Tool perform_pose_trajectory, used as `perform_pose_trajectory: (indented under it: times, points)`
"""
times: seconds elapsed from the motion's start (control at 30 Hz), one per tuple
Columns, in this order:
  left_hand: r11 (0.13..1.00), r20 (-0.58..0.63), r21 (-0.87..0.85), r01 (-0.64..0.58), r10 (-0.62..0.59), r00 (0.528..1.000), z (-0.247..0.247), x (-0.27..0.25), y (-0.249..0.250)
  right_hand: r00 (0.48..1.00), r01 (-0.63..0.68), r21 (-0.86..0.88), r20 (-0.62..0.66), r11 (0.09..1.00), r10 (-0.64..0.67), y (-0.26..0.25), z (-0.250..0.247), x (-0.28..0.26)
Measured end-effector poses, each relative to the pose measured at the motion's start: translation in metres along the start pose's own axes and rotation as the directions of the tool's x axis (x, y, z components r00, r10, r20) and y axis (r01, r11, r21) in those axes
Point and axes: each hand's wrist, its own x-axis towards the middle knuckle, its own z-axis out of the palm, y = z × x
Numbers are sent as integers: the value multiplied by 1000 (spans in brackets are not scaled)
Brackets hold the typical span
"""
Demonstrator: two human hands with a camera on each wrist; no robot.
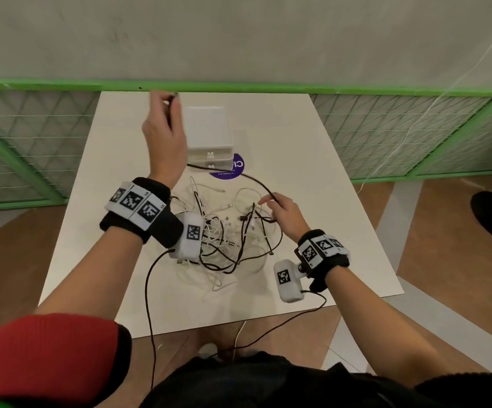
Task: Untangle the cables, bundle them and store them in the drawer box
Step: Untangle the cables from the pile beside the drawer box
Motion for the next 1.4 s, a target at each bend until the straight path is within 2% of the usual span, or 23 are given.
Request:
perform_pose_trajectory:
  times: [0.03, 0.07, 0.13, 0.17, 0.2, 0.23, 0.3, 0.43, 0.53, 0.63, 0.7, 0.77, 0.8, 0.9, 1.0, 1.07, 1.13, 1.17, 1.2, 1.23, 1.27, 1.3, 1.4]
  points:
    - [999, 150, 36, -3, -3, 989, 6, -7, 4, 999, 30, 22, 32, 999, -30, -7, 1, 0]
    - [997, 338, 74, 8, -33, 941, 13, -16, 8, 995, 69, 15, 69, 998, -70, -16, 3, 1]
    - [982, 675, 179, -53, -83, 733, 28, -39, 13, 976, 173, -54, 145, 984, -163, -37, 9, 3]
    - [966, 763, 217, -144, -76, 642, 34, -49, 12, 968, 213, -84, 154, 973, -199, -44, 11, 6]
    - [945, 807, 243, -218, -72, 585, 37, -57, 12, 966, 236, -84, 126, 968, -224, -50, 11, 8]
    - [930, 819, 263, -255, -77, 568, 37, -61, 11, 968, 243, -56, 74, 968, -239, -53, 10, 12]
    - [942, 809, 256, -219, -85, 582, 35, -64, 9, 970, 241, 73, -3, 968, -241, -55, 8, 16]
    - [932, 756, 291, -216, -85, 649, 32, -63, 11, 976, 203, 283, 22, 937, -218, -53, 21, 15]
    - [915, 650, 348, -204, -79, 756, 25, -49, 9, 995, 87, 226, 31, 970, -97, -36, 29, 17]
    - [931, 521, 328, -160, -37, 853, 12, -28, 12, 987, 154, -55, 60, 987, -151, -16, 31, 20]
    - [967, 348, 245, -76, -15, 937, 3, -11, 17, 988, 116, -149, 120, 982, -99, -4, 33, 22]
    - [978, 200, 203, -47, 6, 980, -3, 5, 15, 993, 44, -172, 116, 984, -24, 8, 32, 23]
    - [972, 197, 232, -38, -9, 980, -4, 8, 11, 995, 43, -181, 93, 982, -27, 12, 31, 23]
    - [937, 313, 348, 34, -151, 938, 5, -3, -8, 995, 98, -194, 44, 976, -91, 10, 30, 25]
    - [851, 375, 523, 46, -278, 884, 10, -19, -19, 995, 62, -167, 86, 984, -48, 4, 32, 28]
    - [709, 388, 701, -72, -295, 873, 14, -23, -21, 993, 64, -179, 112, 982, -44, 5, 32, 28]
    - [642, 499, 705, -300, -149, 854, 26, -28, -17, 985, 127, -256, 146, 958, -91, 4, 32, 29]
    - [637, 615, 634, -438, -72, 785, 36, -36, -15, 980, 169, -311, 157, 935, -125, 3, 33, 30]
    - [654, 733, 526, -544, -25, 679, 44, -47, -13, 973, 214, -346, 157, 914, -168, 1, 34, 31]
    - [678, 817, 431, -595, -14, 576, 50, -61, -15, 965, 254, -347, 146, 903, -216, -1, 35, 32]
    - [692, 860, 384, -612, -27, 510, 53, -72, -18, 958, 285, -329, 121, 900, -259, -3, 36, 33]
    - [706, 862, 386, -594, -46, 504, 53, -79, -21, 952, 305, -314, 93, 899, -291, -5, 36, 32]
    - [789, 813, 419, -448, -107, 573, 52, -82, -29, 924, 369, -317, 23, 874, -382, -6, 37, 28]
